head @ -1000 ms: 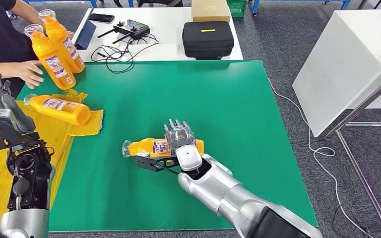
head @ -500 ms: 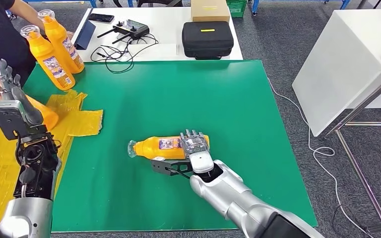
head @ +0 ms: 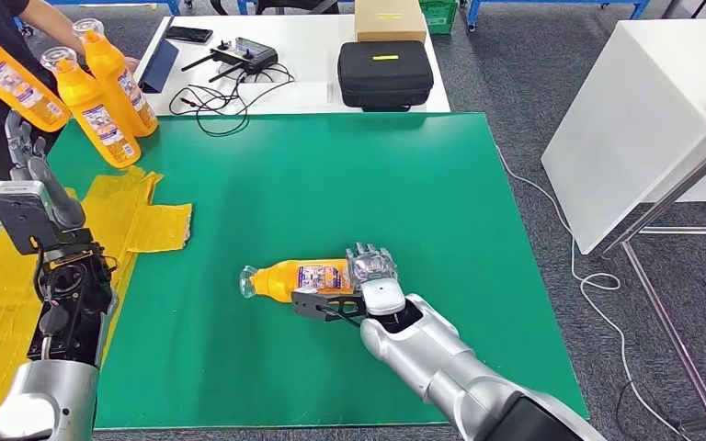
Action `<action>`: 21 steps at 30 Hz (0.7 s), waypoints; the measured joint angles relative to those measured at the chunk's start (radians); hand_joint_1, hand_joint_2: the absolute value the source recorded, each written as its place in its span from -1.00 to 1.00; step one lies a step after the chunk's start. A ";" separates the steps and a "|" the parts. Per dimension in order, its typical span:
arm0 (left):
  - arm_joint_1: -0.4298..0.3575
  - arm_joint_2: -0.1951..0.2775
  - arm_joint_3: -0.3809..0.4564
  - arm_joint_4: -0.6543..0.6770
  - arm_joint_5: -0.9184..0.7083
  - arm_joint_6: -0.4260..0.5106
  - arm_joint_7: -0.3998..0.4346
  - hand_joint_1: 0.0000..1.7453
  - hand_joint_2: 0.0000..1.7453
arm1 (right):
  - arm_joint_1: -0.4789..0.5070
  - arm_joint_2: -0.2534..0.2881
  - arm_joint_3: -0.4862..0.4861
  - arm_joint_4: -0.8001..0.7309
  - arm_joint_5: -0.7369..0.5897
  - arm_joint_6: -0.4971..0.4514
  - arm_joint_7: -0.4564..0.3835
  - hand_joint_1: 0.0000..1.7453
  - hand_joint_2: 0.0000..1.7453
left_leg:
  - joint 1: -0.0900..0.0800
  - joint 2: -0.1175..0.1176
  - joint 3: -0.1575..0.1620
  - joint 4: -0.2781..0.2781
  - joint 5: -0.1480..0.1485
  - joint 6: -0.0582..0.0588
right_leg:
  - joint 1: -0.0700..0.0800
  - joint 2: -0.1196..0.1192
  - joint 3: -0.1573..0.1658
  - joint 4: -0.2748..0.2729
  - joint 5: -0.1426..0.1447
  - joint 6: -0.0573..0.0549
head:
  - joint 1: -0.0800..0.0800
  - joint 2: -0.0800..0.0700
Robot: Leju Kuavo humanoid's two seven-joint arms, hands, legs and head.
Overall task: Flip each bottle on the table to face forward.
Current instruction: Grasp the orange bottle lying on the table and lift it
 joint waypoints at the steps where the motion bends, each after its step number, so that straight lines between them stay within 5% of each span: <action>1: 0.000 0.001 -0.002 0.001 0.004 0.002 0.000 -1.00 -1.00 | 0.000 -0.002 -0.002 0.000 0.001 0.001 0.000 1.00 1.00 | 0.000 0.000 0.000 0.000 0.000 0.000 | 0.000 0.000 0.000 0.000 0.000 0.000 | 0.000 0.000; 13: -0.009 0.025 -0.013 0.048 0.037 -0.066 0.003 -1.00 -1.00 | -0.006 -0.009 -0.049 0.000 -0.013 -0.029 -0.033 1.00 1.00 | 0.000 0.000 0.000 0.000 0.000 0.000 | 0.000 0.000 0.000 0.000 0.000 0.000 | 0.000 0.000; 17: -0.002 0.032 -0.012 0.064 0.075 -0.203 0.040 -1.00 -1.00 | -0.006 -0.011 -0.104 -0.006 -0.083 -0.158 -0.208 1.00 1.00 | 0.000 0.000 -0.002 0.000 0.000 0.000 | 0.000 0.000 -0.001 0.001 0.000 0.000 | 0.000 0.000; 21: 0.020 0.034 -0.012 0.077 0.163 -0.489 0.104 -1.00 -1.00 | -0.030 -0.009 -0.209 -0.050 -0.165 -0.355 -0.413 1.00 1.00 | 0.000 -0.001 -0.002 0.000 0.000 0.000 | 0.000 0.000 -0.002 0.001 0.000 0.000 | 0.000 0.000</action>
